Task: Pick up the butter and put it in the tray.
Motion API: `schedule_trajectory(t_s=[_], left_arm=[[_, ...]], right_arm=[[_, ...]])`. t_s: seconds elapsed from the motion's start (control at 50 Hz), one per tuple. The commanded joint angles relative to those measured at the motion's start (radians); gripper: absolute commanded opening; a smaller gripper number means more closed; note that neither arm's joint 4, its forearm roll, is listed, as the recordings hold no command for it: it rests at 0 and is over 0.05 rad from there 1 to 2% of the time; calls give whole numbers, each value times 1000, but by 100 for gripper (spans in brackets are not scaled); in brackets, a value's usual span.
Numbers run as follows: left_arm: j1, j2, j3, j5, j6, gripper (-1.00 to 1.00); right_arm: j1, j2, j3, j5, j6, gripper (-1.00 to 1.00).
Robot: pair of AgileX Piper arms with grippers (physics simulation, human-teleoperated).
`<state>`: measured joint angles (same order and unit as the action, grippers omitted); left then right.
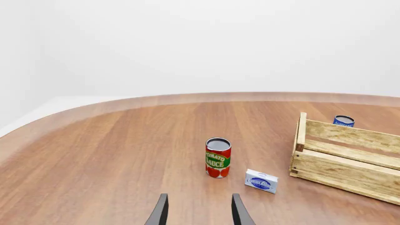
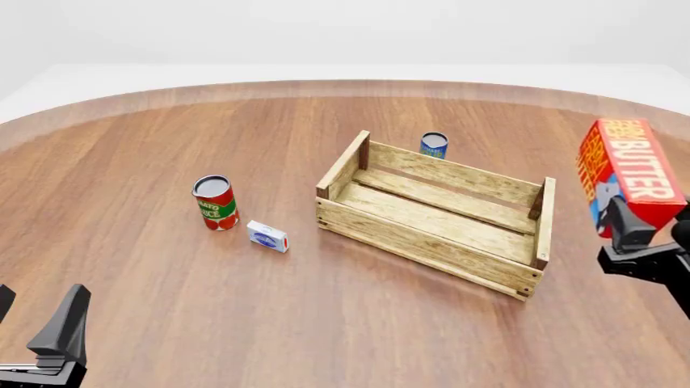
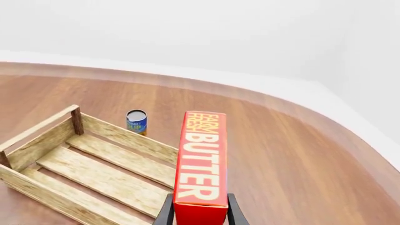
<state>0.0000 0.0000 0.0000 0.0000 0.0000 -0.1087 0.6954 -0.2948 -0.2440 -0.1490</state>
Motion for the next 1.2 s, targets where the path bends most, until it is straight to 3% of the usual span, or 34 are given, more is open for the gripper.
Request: schedule_trajectory(t_s=[0.02,0.48,0.66,1.2], left_arm=[[0,0,0,0,0,100],[0,0,0,0,0,100],[0,0,0,0,0,100],[0,0,0,0,0,100]], right_arm=[[30,4,-50,13,6,-100],[109,100,-116,-5,33,-100],[159,200,-135,-81,41,-100],[239,406,-228,-170,44,-100]])
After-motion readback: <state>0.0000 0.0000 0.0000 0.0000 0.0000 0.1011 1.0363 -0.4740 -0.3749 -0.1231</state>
